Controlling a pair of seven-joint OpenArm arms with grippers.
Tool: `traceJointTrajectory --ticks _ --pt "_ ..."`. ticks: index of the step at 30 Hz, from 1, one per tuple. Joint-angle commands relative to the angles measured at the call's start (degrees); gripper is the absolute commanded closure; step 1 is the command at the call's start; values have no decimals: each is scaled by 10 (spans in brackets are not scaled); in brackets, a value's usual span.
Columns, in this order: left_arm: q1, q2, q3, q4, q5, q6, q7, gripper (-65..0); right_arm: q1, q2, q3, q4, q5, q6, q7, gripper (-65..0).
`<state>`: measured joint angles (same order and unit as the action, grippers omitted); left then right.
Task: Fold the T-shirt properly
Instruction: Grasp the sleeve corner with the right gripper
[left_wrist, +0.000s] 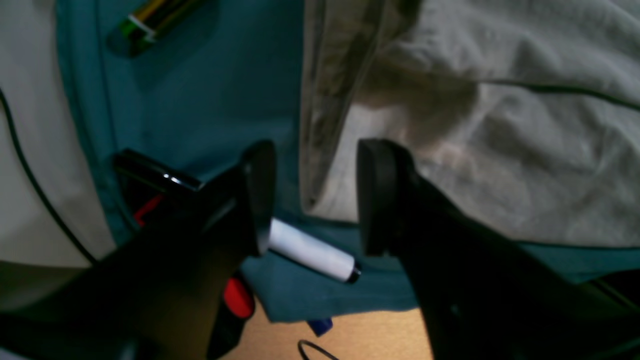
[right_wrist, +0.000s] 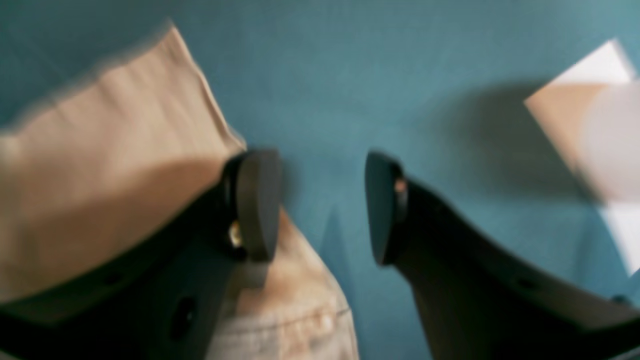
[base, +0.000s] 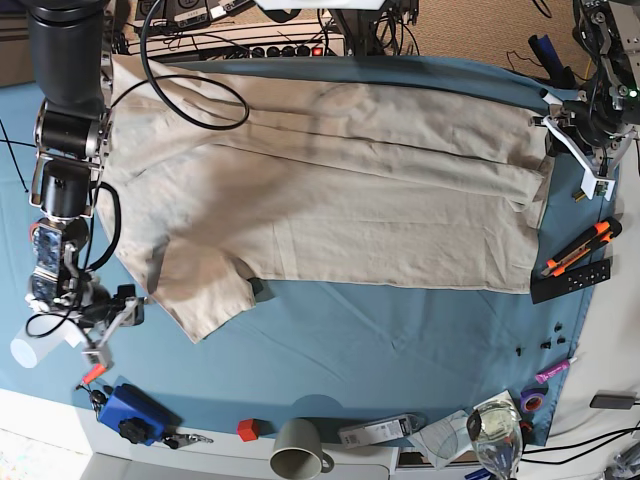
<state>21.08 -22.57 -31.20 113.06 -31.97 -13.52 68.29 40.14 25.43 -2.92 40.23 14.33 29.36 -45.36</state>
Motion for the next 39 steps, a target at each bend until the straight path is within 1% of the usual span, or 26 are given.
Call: traceJointTrajectory --ticks 1,5,10,14,15,20,21,22,25,28,33,39 --pt "-1 -9 -5 10 -4 2 -8 -269 21 7 -7 -6 -9 -4 17 -277" --pt "-1 -9 -5 10 -26 1 -8 -269 17 3 -19 -47 -9 -5 19 -277" --pt "-3 -9 -5 10 -28 1 -8 -269 2 -7 -19 -54 -19 -5 16 -277" --pt "-3 -9 -5 10 -28 1 -8 -269 -5 -21 -19 -54 -19 -4 -14 -274" --pt "-3 -9 -5 10 -28 1 -8 -269 -8 -25 -19 -54 -19 -5 -21 -249" --pt "-3 -9 -5 10 -28 1 -8 -269 -15 -40 -19 -54 -17 -5 -64 -44" --pt "-3 -9 -5 10 -28 1 -8 -269 -16 -42 -19 -54 -17 -5 -75 -12" --pt "-3 -9 -5 10 -27 1 -8 -269 -16 -42 -19 -54 -17 -6 -87 0" --pt "-3 -9 -5 10 -28 1 -9 -269 -16 -40 -19 -45 -16 -13 -129 0" --pt "-3 -9 -5 10 -28 1 -9 -269 -16 -35 -19 -26 3 -34 -167 0" --pt "-3 -9 -5 10 -28 1 -13 -269 -24 -22 -19 25 70 -31 -205 0" --pt "-3 -9 -5 10 -28 1 -13 -269 -55 -6 -19 121 122 -30 -252 0"
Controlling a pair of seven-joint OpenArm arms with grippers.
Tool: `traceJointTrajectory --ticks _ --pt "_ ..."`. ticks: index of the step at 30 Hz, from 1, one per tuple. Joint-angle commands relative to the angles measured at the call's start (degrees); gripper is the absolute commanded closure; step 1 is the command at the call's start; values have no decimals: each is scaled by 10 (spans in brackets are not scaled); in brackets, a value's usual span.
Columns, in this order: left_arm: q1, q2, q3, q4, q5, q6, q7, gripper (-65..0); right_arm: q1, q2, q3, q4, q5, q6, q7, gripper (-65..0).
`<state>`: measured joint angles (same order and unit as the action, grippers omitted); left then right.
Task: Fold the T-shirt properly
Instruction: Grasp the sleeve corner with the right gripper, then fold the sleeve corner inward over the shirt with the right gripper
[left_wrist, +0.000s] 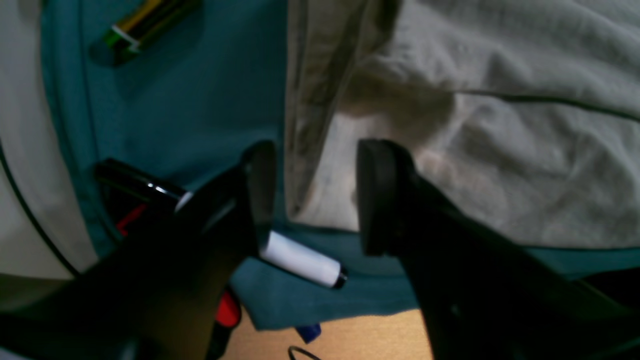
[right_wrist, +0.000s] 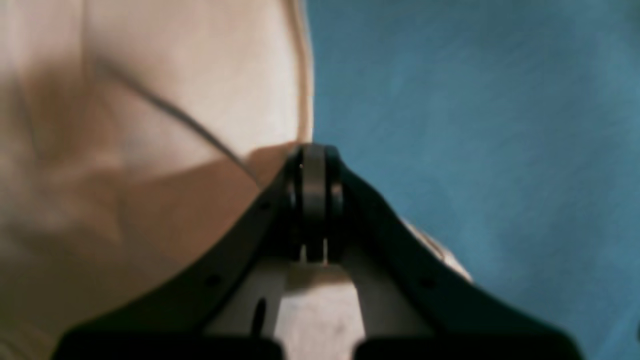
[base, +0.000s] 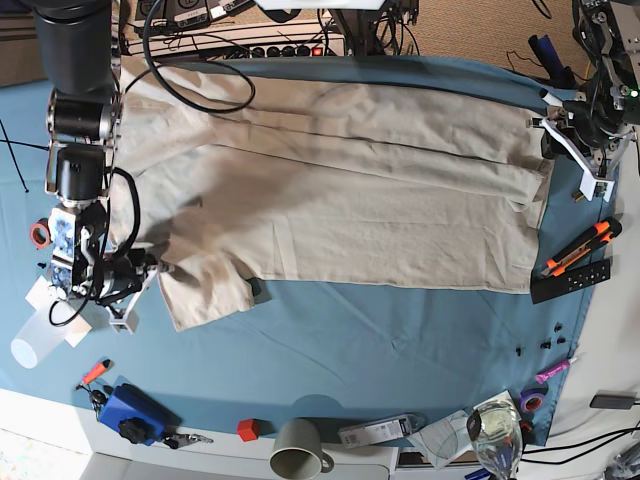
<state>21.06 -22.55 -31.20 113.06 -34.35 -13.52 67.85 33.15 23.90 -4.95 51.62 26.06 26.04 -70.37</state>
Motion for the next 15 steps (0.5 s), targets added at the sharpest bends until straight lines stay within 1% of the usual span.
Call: traceJointTrajectory --ticks 1,3,5,10,12,15 --pt "-3 -10 -5 10 -4 1 -9 -269 5 14 2 30 17 3 -14 0" --pt "-3 -10 -5 10 -4 1 -10 -269 -18 21 2 79 38 2 -38 0" --pt "-3 -9 -5 10 -4 1 -16 -269 -43 25 2 128 41 2 -50 0" --pt "-7 -9 -5 10 -2 1 -18 -269 -110 26 14 228 25 -2 -46 0" --pt "-10 -10 -5 10 -2 1 -19 -269 -132 24 25 250 20 -2 -31 0" --pt "-11 -10 -5 10 -2 1 -19 -269 -138 23 38 259 9 -2 -29 0"
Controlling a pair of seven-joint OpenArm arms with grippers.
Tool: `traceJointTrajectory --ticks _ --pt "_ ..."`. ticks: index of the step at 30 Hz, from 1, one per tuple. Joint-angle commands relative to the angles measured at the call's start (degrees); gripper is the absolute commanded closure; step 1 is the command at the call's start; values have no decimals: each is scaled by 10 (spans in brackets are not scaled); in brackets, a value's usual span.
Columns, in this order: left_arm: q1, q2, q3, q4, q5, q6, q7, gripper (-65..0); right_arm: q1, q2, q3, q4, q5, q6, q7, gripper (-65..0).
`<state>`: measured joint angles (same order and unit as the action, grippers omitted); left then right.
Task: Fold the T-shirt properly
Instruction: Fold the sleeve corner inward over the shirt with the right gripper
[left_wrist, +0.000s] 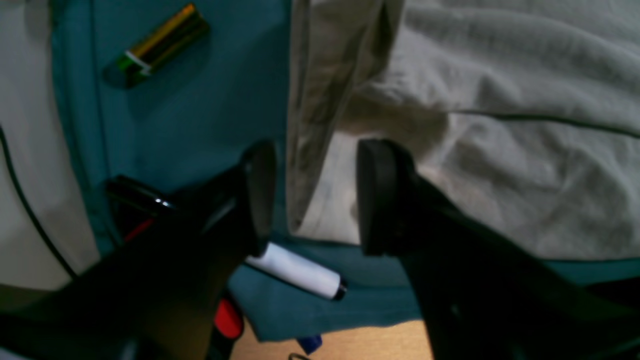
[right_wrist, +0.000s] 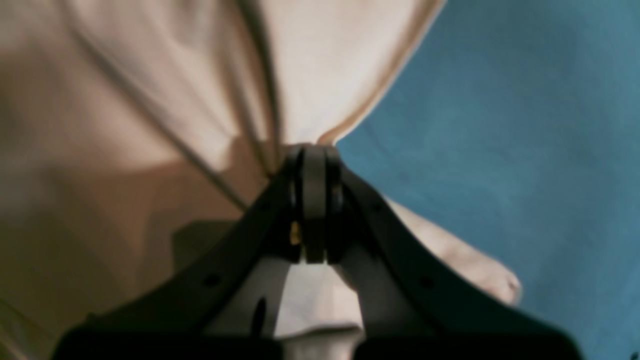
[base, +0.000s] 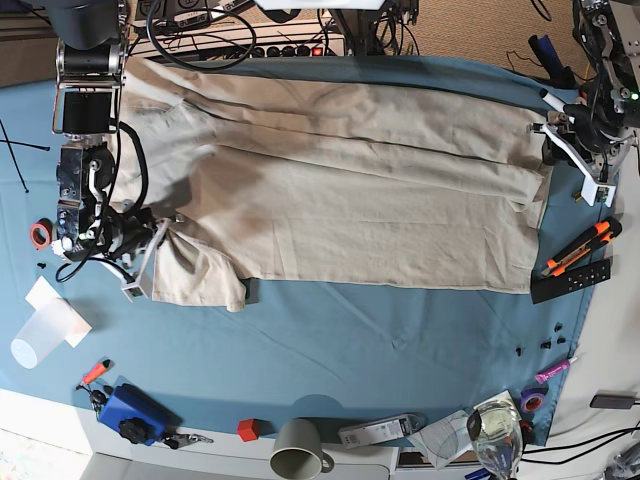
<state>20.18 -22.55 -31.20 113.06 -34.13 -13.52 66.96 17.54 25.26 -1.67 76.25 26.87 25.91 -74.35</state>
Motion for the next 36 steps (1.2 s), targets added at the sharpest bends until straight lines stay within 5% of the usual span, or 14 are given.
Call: traceJointTrajectory --ticks 1,4,9,14,19,28,36 --pt "-2 -9 -5 10 -5 1 -10 -269 19 10 10 13 1 0 11 0" --pt "-2 -9 -5 10 -4 1 -10 -269 23 12 18 13 1 3 10 0" --pt "-2 -10 -5 10 -4 1 -10 -269 33 13 18 13 3 8 10 -220" --pt "-2 -10 -5 10 -4 1 -10 -269 67 12 23 13 -8 -10 43 -224" --pt "-2 -10 -5 10 -4 1 -10 -269 115 11 38 -26 -82 -43 118 -224" --pt "-2 -10 -5 10 -4 1 -10 -269 163 9 38 -204 -83 -43 196 -224" --pt "-5 -9 -5 10 9 1 -37 -269 161 -1 38 -297 -52 15 206 -224"
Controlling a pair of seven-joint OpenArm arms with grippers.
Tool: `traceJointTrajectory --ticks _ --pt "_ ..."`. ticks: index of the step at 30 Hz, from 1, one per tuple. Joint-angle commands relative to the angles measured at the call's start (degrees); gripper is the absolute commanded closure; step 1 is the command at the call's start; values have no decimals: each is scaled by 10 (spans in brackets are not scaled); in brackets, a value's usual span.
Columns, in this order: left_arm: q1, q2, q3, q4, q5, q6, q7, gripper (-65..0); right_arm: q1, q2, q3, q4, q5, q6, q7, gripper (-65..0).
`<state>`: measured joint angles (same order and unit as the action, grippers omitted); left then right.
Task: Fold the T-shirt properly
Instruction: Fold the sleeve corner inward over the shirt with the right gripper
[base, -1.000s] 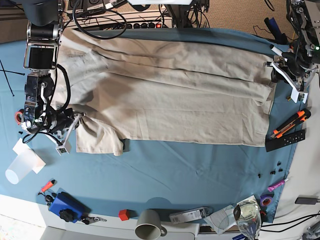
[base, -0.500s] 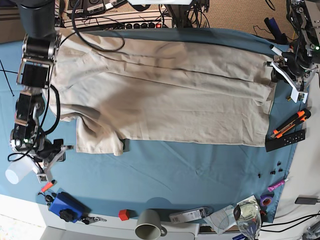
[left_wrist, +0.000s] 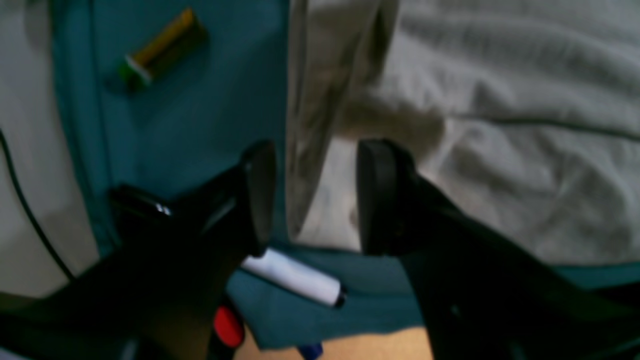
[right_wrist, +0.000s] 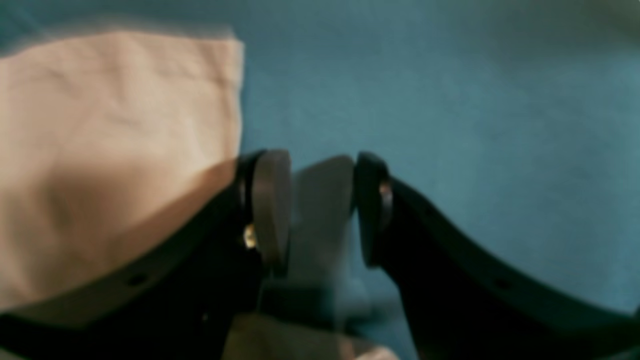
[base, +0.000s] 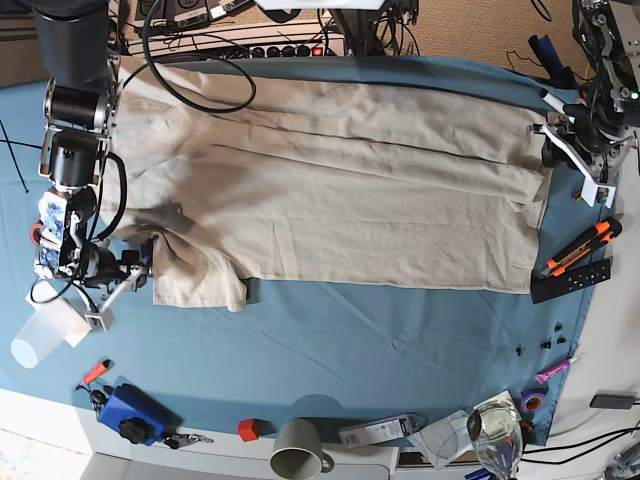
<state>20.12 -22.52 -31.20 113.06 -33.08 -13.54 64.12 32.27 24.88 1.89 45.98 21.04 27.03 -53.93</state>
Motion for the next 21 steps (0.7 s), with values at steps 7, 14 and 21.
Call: traceJointTrajectory --ticks 7,14,21 --pt "-67 -10 -5 10 45 8 -51 -269 4 -40 2 -2 5 3 -21 -224" --pt "-146 -12 51 -31 45 8 -75 -288 4 -63 2 -2 3 1 -29 -224" --pt "-276 -11 152 -169 130 9 -91 -357 4 -61 2 -2 3 1 -37 -224"
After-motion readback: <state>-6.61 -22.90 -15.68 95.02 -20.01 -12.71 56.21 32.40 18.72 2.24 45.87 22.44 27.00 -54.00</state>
